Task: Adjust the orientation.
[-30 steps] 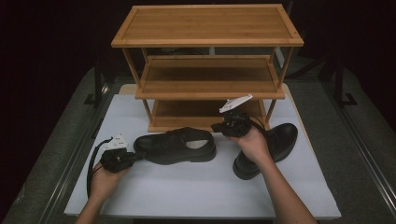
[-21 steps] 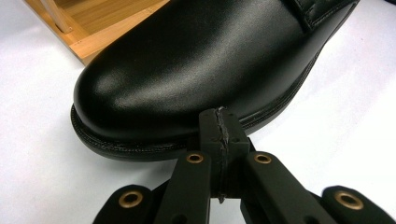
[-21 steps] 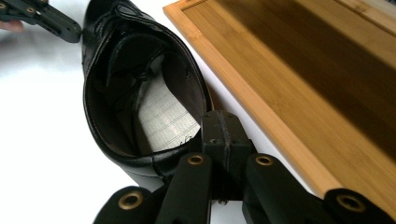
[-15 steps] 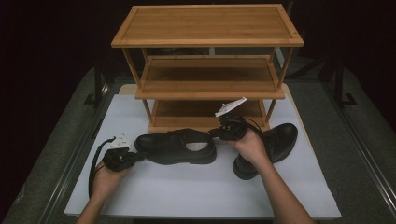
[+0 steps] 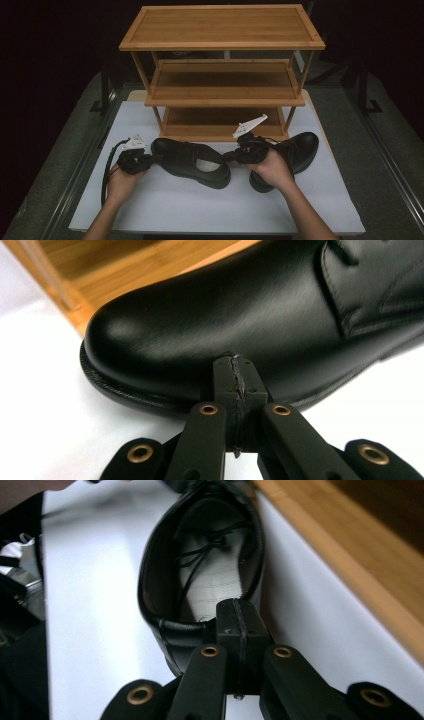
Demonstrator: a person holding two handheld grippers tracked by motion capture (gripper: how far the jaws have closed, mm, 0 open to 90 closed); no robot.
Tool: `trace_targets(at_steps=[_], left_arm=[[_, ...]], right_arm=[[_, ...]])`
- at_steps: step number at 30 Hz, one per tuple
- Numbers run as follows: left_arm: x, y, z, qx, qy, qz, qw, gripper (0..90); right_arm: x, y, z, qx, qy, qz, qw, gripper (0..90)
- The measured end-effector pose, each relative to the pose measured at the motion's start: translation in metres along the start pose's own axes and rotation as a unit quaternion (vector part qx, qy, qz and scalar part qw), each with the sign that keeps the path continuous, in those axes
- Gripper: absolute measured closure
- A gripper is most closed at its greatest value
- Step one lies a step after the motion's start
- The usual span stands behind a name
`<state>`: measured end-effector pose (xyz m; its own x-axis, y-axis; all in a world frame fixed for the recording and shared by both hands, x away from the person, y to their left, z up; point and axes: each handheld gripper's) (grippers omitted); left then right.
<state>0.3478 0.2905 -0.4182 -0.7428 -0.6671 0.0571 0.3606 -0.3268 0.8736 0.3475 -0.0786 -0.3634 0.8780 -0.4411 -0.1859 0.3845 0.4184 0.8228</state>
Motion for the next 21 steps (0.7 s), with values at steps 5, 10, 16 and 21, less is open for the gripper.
trace_targets(at_steps=[5, 10, 16, 21], left_arm=[[0.002, 0.006, -0.006, -0.002, -0.003, -0.004, 1.0000, 90.0], [0.006, 0.013, -0.013, 0.003, -0.007, -0.008, 0.9999, 90.0], [0.008, 0.015, -0.019, 0.009, -0.012, -0.006, 0.9999, 90.0], [0.011, 0.024, -0.028, 0.001, -0.013, -0.018, 0.9997, 90.0]], right_arm=[[-0.013, -0.004, 0.001, 0.003, 0.014, 0.012, 0.9998, 90.0], [-0.030, -0.010, -0.001, 0.013, 0.036, 0.016, 0.9991, 90.0], [-0.038, -0.016, -0.001, 0.026, 0.056, 0.016, 0.9980, 90.0], [-0.041, -0.020, -0.002, 0.035, 0.081, 0.007, 0.9961, 90.0]])
Point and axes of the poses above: each handheld gripper's, and its own axes: z roughly backward along the jaws, y roughly out of its top, x roughly to its right, and after that the axes turned 12 degrees about x, right-handed
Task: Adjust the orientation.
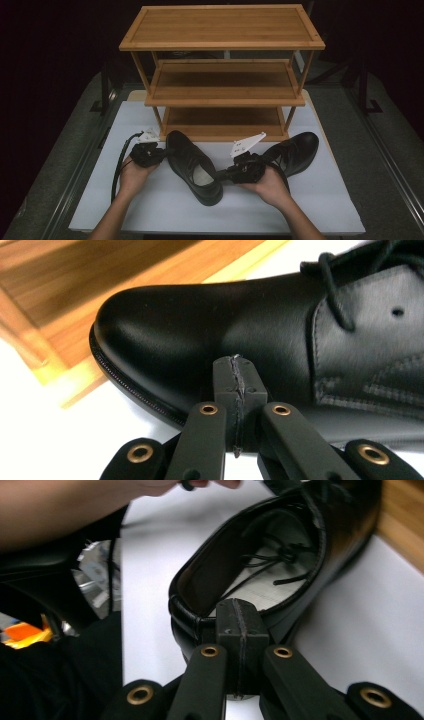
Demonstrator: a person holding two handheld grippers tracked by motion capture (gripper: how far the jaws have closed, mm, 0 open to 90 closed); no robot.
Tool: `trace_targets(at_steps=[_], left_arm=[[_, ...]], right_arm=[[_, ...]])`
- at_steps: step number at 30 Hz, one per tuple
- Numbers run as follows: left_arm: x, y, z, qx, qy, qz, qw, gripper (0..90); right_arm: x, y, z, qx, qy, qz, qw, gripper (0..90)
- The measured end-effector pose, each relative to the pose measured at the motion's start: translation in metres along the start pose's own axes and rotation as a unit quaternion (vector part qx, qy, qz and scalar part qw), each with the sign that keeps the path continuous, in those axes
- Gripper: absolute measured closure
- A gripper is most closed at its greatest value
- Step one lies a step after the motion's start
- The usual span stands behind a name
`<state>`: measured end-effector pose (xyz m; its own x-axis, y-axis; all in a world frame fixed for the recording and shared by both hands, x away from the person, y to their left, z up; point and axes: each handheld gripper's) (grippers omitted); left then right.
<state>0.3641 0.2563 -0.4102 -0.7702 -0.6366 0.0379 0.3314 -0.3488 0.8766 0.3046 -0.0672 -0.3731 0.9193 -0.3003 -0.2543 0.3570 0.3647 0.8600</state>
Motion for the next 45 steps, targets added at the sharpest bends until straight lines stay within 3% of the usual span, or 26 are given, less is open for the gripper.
trace_targets(at_steps=[10, 13, 19, 22, 27, 31, 32, 33, 36, 37, 42, 43, 45], left_arm=[[0.012, 0.013, -0.020, 0.002, -0.023, -0.012, 0.9997, 90.0], [0.021, 0.019, -0.031, 0.004, -0.035, -0.020, 0.9992, 90.0], [0.029, 0.023, -0.037, -0.002, -0.035, -0.031, 0.9989, 90.0], [0.027, 0.023, -0.035, 0.000, -0.038, -0.024, 0.9990, 89.9], [0.028, 0.024, -0.018, 0.016, -0.059, -0.004, 0.9981, 79.6], [0.035, 0.028, -0.004, 0.020, -0.071, -0.006, 0.9973, 66.7], [0.035, 0.028, -0.004, 0.020, -0.071, -0.006, 0.9973, 64.9], [0.038, 0.029, 0.004, 0.026, -0.080, -0.002, 0.9965, 62.9], [0.042, 0.029, 0.011, 0.033, -0.095, 0.004, 0.9949, 58.0], [0.048, 0.029, 0.016, 0.038, -0.109, 0.004, 0.9933, 57.1], [0.056, 0.029, 0.023, 0.045, -0.112, -0.003, 0.9926, 54.3], [0.059, 0.028, 0.024, 0.049, -0.126, 0.004, 0.9908, 54.0], [0.063, 0.027, 0.023, 0.043, -0.124, -0.006, 0.9914, 53.8]], right_arm=[[-0.016, -0.010, -0.007, 0.024, 0.044, 0.015, 0.9986, 90.0], [-0.022, -0.011, -0.010, 0.024, 0.057, 0.017, 0.9980, 90.0], [-0.028, -0.012, -0.014, 0.027, 0.066, 0.022, 0.9972, 90.0], [-0.027, -0.012, -0.014, 0.027, 0.066, 0.025, 0.9972, 89.9], [-0.027, -0.015, -0.006, 0.048, 0.041, 0.024, 0.9977, 86.6], [-0.019, -0.013, 0.003, 0.065, 0.001, 0.014, 0.9978, 78.0], [-0.019, -0.013, 0.003, 0.065, 0.001, 0.014, 0.9978, 78.0], [-0.014, -0.010, 0.005, 0.069, -0.028, 0.009, 0.9972, 74.9], [-0.009, -0.006, 0.004, 0.066, -0.045, -0.001, 0.9968, 71.8], [-0.007, -0.005, 0.003, 0.066, -0.052, -0.002, 0.9965, 70.4], [-0.003, -0.004, -0.002, 0.063, -0.067, -0.010, 0.9957, 67.5], [-0.002, -0.005, -0.005, 0.062, -0.071, -0.011, 0.9955, 65.7], [-0.001, -0.005, -0.006, 0.063, -0.075, -0.011, 0.9951, 64.3]])
Point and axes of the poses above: each handheld gripper's, and its own axes: z roughly backward along the jaws, y roughly out of its top, x roughly to its right, and after that the axes turned 12 degrees about x, right-handed
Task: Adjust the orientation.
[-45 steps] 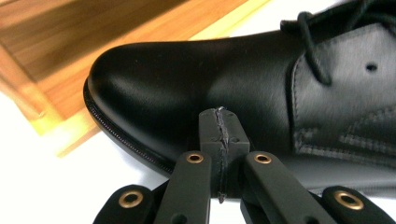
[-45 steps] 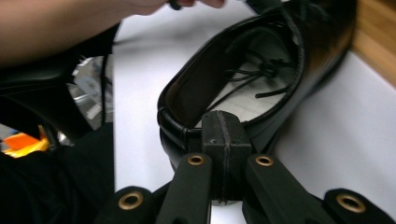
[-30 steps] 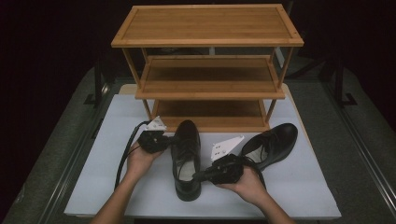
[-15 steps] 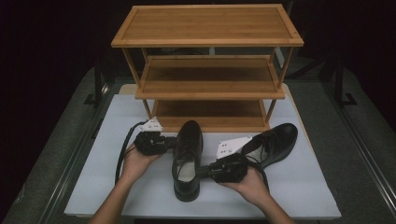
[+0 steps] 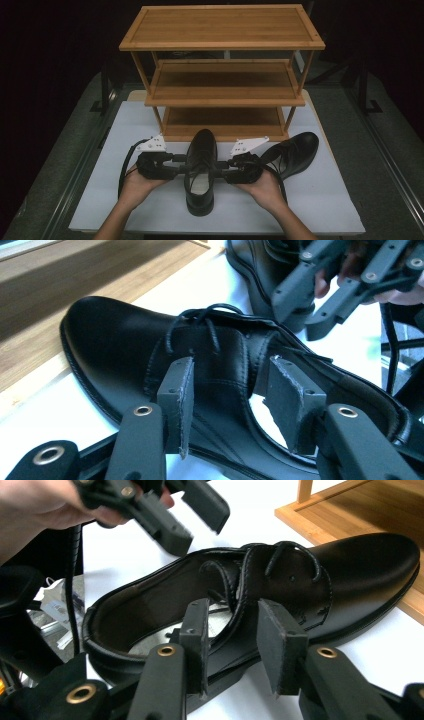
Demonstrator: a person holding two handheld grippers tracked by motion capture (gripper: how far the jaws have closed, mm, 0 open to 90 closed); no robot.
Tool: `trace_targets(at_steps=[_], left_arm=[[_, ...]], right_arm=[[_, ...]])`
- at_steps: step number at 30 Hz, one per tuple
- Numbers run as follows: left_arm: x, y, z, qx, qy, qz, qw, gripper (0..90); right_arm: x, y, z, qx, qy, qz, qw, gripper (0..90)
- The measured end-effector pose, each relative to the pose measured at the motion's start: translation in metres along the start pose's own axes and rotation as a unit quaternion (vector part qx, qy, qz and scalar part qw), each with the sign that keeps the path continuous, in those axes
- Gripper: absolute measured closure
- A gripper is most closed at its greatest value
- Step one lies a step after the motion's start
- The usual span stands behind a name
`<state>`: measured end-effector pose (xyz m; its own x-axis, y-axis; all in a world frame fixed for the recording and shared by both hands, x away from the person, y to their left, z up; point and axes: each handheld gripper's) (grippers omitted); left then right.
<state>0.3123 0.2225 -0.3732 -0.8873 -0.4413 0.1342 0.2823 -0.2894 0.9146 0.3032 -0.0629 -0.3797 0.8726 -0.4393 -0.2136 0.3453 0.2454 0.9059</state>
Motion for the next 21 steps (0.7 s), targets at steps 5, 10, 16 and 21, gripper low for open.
trace_targets(at_steps=[5, 10, 16, 21], left_arm=[[0.002, -0.004, -0.011, -0.019, 0.001, -0.009, 0.9998, 60.7], [0.005, -0.005, -0.009, -0.014, 0.007, -0.021, 0.9997, 72.8], [0.016, -0.003, -0.008, -0.019, 0.029, -0.041, 0.9986, 81.9], [0.019, -0.002, -0.008, -0.022, 0.037, -0.047, 0.9980, 84.1]], right_arm=[[0.003, 0.000, -0.007, -0.002, -0.016, 0.002, 0.9999, 61.5], [0.004, -0.001, -0.013, -0.005, -0.008, -0.011, 0.9999, 63.6], [0.003, -0.002, -0.012, 0.000, -0.004, -0.017, 0.9999, 72.6], [0.001, -0.002, -0.011, 0.001, -0.003, -0.014, 0.9999, 77.7]])
Point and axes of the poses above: each handheld gripper's, and its own axes: z roughly backward along the jaws, y roughly out of its top, x roughly to its right, and after that the axes turned 12 degrees about x, right-handed
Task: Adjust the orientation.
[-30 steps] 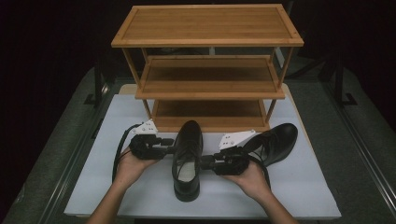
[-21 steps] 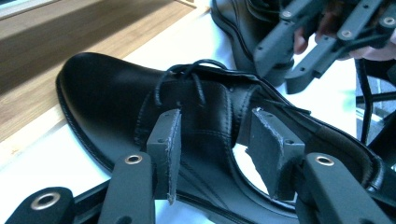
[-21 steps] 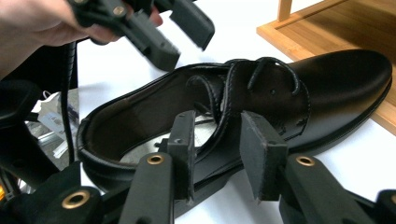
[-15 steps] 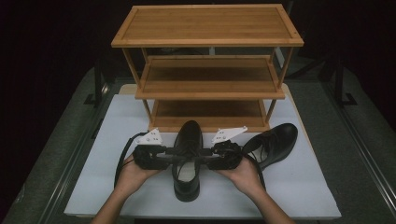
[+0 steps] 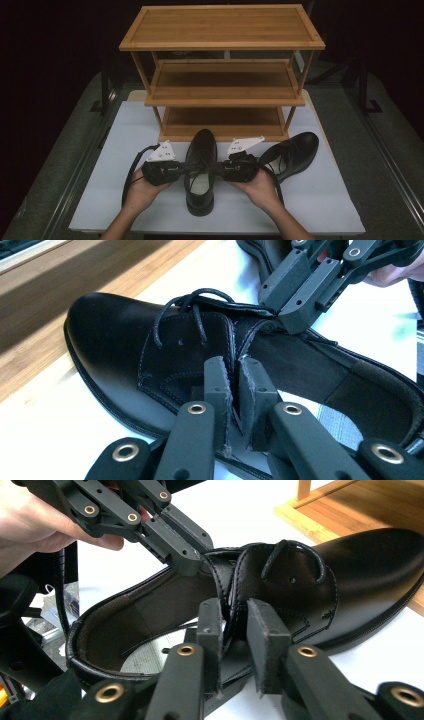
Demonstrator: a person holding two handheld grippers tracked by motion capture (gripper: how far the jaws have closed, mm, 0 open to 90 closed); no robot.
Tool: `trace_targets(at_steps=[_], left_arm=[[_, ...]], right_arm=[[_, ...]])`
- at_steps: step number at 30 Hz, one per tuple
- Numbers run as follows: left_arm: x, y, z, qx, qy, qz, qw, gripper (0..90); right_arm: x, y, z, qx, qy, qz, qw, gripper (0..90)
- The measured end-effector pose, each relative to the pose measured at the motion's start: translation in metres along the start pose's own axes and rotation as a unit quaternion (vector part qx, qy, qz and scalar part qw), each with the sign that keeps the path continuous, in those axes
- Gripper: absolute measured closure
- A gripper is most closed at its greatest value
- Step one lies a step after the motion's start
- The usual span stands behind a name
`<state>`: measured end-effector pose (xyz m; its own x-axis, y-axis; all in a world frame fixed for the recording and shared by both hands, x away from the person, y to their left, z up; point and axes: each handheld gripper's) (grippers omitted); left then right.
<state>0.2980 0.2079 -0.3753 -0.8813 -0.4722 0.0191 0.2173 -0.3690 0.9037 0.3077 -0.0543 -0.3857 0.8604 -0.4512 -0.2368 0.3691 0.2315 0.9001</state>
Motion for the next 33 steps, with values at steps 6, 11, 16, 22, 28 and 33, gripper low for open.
trace_targets(at_steps=[6, 11, 16, 22, 28, 33], left_arm=[[0.006, 0.000, 0.004, -0.005, -0.003, -0.001, 1.0000, 84.2], [0.013, -0.004, 0.011, 0.001, -0.014, 0.006, 0.9999, 84.1], [0.022, -0.008, 0.017, 0.002, -0.018, 0.007, 0.9998, 83.5], [0.012, -0.010, 0.025, 0.014, -0.040, 0.043, 0.9982, 68.8], [0.001, -0.018, 0.038, 0.008, -0.028, 0.053, 0.9982, 51.9], [-0.015, -0.035, 0.057, 0.000, 0.004, 0.069, 0.9976, 45.7]], right_arm=[[-0.005, 0.000, 0.002, -0.003, 0.007, 0.003, 1.0000, 80.1], [-0.016, -0.004, 0.007, -0.007, 0.018, 0.007, 0.9998, 80.2], [-0.026, -0.007, 0.010, -0.009, 0.025, 0.013, 0.9996, 79.9], [-0.021, -0.004, 0.020, 0.001, 0.028, 0.011, 0.9996, 72.0], [-0.015, -0.005, 0.044, 0.007, 0.010, 0.009, 0.9999, 65.5], [-0.007, -0.008, 0.074, 0.014, -0.017, 0.009, 0.9997, 59.0]])
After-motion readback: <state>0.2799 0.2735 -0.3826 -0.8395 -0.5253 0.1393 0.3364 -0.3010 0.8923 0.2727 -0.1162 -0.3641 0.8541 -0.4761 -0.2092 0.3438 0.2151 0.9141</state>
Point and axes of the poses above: each handheld gripper's, and its own axes: z roughly backward along the jaws, y roughly out of its top, x roughly to its right, and after that the axes turned 12 degrees about x, right-handed
